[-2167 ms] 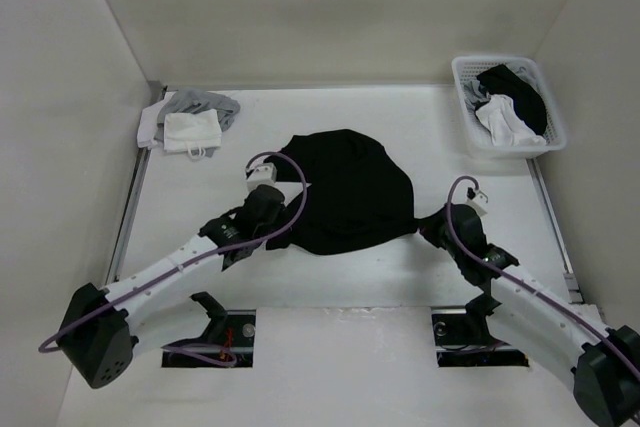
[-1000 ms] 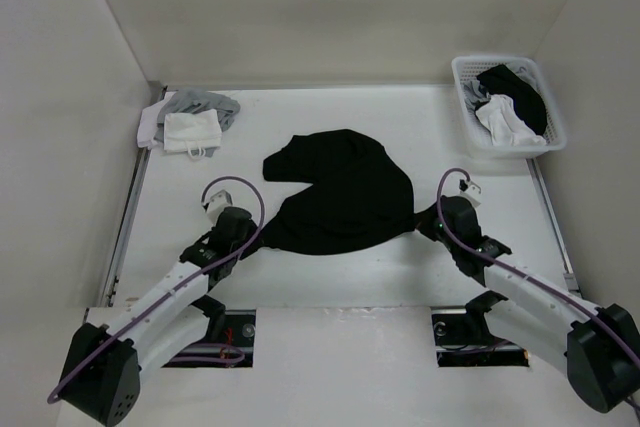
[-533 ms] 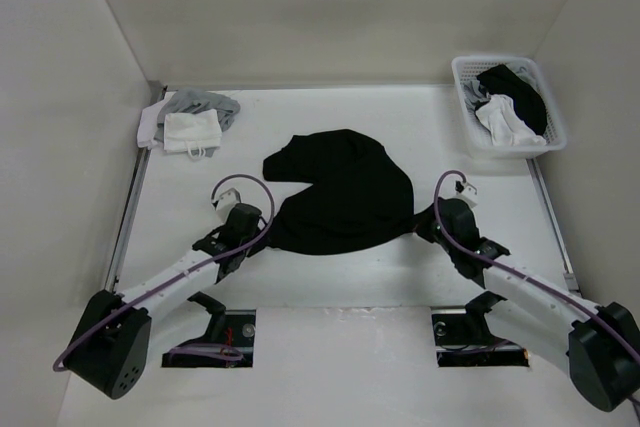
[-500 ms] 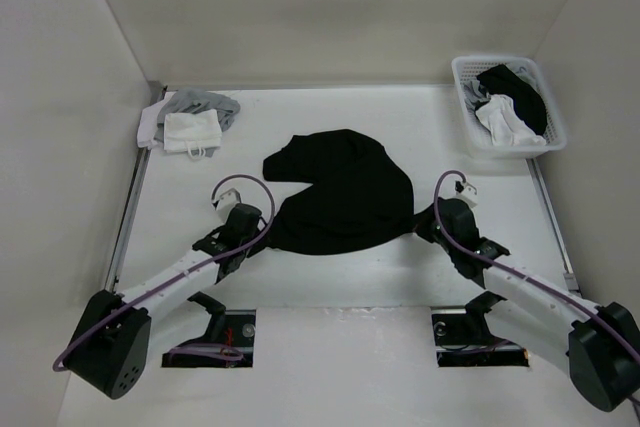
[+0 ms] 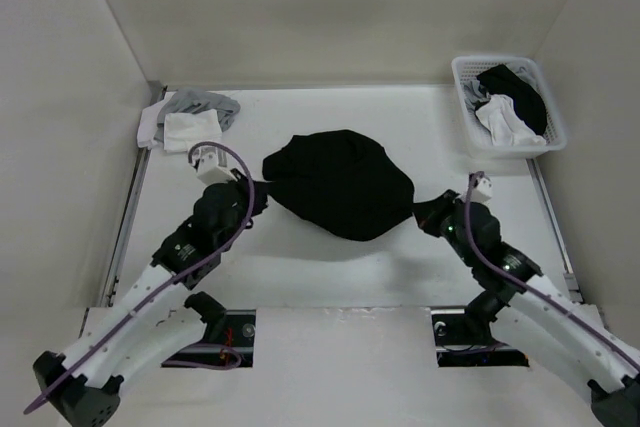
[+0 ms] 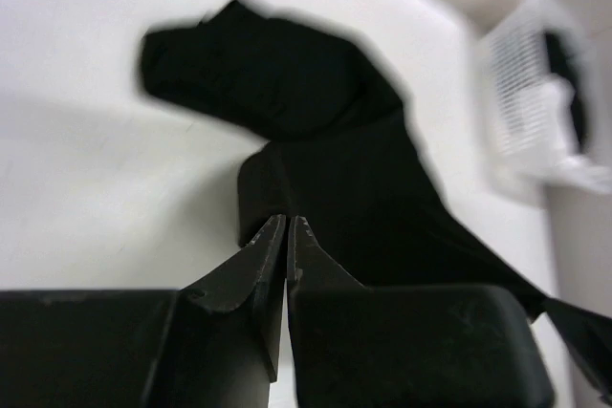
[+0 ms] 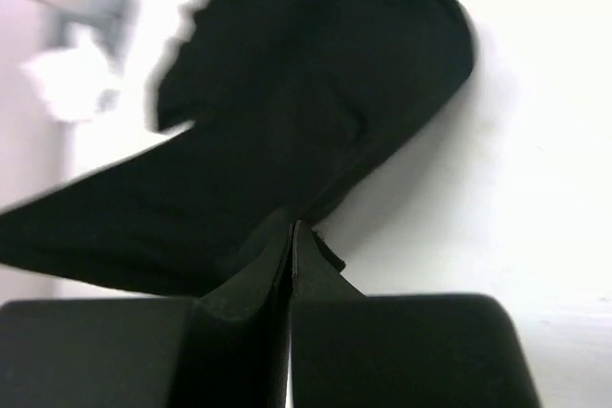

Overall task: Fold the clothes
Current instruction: Flatten the tank top out

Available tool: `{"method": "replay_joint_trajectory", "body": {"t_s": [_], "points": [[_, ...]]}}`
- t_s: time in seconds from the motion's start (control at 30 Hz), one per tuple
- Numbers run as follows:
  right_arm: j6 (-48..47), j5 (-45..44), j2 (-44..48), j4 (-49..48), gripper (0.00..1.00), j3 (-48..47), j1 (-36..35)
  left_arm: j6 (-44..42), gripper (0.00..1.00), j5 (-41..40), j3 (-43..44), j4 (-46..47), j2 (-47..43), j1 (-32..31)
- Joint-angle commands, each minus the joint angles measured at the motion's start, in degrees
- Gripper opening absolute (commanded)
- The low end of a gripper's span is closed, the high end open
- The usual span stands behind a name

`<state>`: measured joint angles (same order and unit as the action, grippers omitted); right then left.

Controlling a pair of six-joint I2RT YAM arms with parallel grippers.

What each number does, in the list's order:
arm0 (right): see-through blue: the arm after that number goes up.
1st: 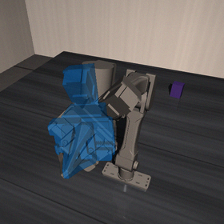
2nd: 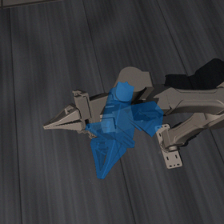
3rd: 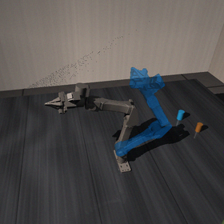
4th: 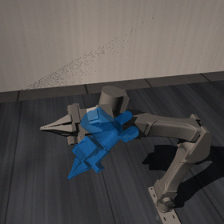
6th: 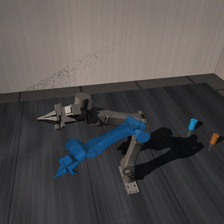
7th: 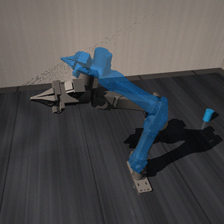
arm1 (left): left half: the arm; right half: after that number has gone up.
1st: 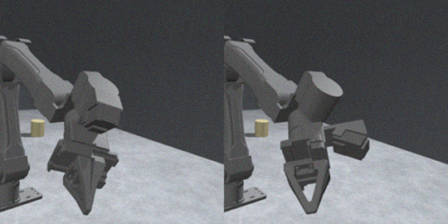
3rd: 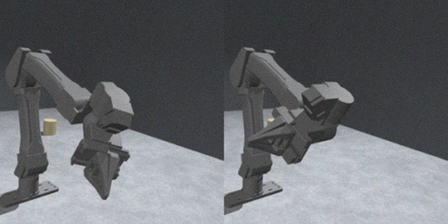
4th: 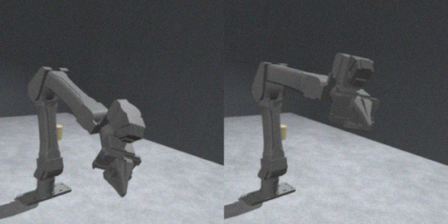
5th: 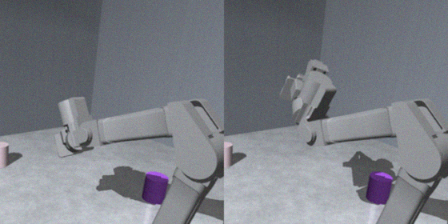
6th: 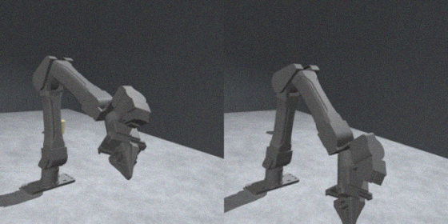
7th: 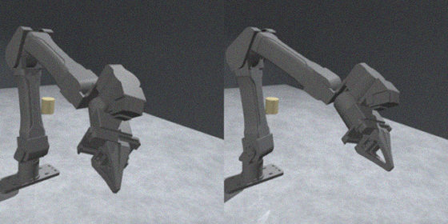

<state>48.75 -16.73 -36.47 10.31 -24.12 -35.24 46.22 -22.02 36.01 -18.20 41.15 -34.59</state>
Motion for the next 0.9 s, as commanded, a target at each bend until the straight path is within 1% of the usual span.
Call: {"method": "replay_joint_trajectory", "body": {"t_s": [0.0, 0.1, 0.17, 0.23, 0.3, 0.37, 0.4, 0.43, 0.5, 0.53, 0.57, 0.6, 0.63, 0.67, 0.7, 0.77, 0.83, 0.87], "points": [[-2.78, -7.6, 5.87, 10.5, 0.0, -9.87, -3.64, -6.74, 0.0, -8.99, 8.62, 0.01, -3.61, -4.46], [-3.84, -12.69, 10.17, 19.38, 0.0, -18.3, -8.81, -9.99, 0.0, -13.56, 14.07, -0.09, -6.68, -8.68], [-3.49, -16.3, 12.9, 23.69, 0.0, -23.4, -13.73, -12.19, 0.0, -16.2, 17.06, 0.35, -9.23, -11.41], [-2.96, -21.21, 14.58, 27.73, 0.0, -28.85, -19.52, -14.04, 0.0, -19.36, 19.7, 0.09, -11.69, -14.13], [-3.57, -25.96, 14.59, 29.67, 0.0, -34.21, -24.36, -16.5, 0.0, -22.0, 21.37, 1.05, -13.1, -15.89], [-6.46, -31.58, 12.66, 29.6, 0.0, -40.97, -29.28, -20.79, 0.0, -24.55, 23.31, 4.29, -13.29, -16.69], [-8.65, -33.7, 11.08, 28.2, 0.0, -43.7, -31.57, -23.86, 0.0, -25.26, 23.49, 7.53, -12.85, -16.35], [-11.2, -35.46, 9.24, 26.02, 0.0, -45.56, -33.6, -26.5, 0.0, -25.26, 23.23, 11.74, -12.06, -15.65], [-19.26, -39.41, 4.94, 19.18, 0.0, -46.72, -35.89, -31.78, 0.0, -24.21, 22.0, 20.7, -8.3, -14.41], [-24.53, -40.82, 1.7, 14.0, 0.0, -46.63, -34.86, -33.11, 0.0, -23.86, 21.22, 24.57, -5.23, -13.63], [-29.72, -39.88, -1.73, 8.65, 0.0, -46.55, -31.98, -33.56, 0.0, -23.25, 20.69, 27.4, -1.37, -12.66], [-32.81, -36.22, -4.98, 4.76, 0.0, -46.63, -27.86, -33.47, 0.0, -22.29, 20.25, 29.25, 2.67, -11.26], [-33.1, -31.57, -7.28, 2.64, 0.0, -46.55, -24.6, -32.34, 0.0, -21.32, 19.81, 30.4, 6.37, -9.16], [-31.45, -24.21, -10.52, 1.83, 0.0, -46.63, -19.69, -29.81, 0.0, -19.57, 19.45, 30.67, 9.97, -6.79], [-28.48, -17.09, -14.03, 1.74, 0.0, -47.15, -13.2, -26.56, 0.0, -16.68, 19.19, 30.68, 13.31, -3.89], [-22.77, -3.55, -21.24, 0.69, 0.0, -48.21, 0.25, -19.27, 0.0, -9.31, 19.71, 30.42, 20.34, 4.36], [-18.89, 6.23, -28.71, -3.08, 0.0, -49.96, 9.41, -13.2, 0.0, -0.96, 24.08, 29.19, 27.64, 11.92], [-17.65, 9.58, -32.57, -4.14, 0.0, -52.15, 12.58, -11.08, 0.0, 2.3, 27.5, 28.4, 30.98, 14.83]]}}
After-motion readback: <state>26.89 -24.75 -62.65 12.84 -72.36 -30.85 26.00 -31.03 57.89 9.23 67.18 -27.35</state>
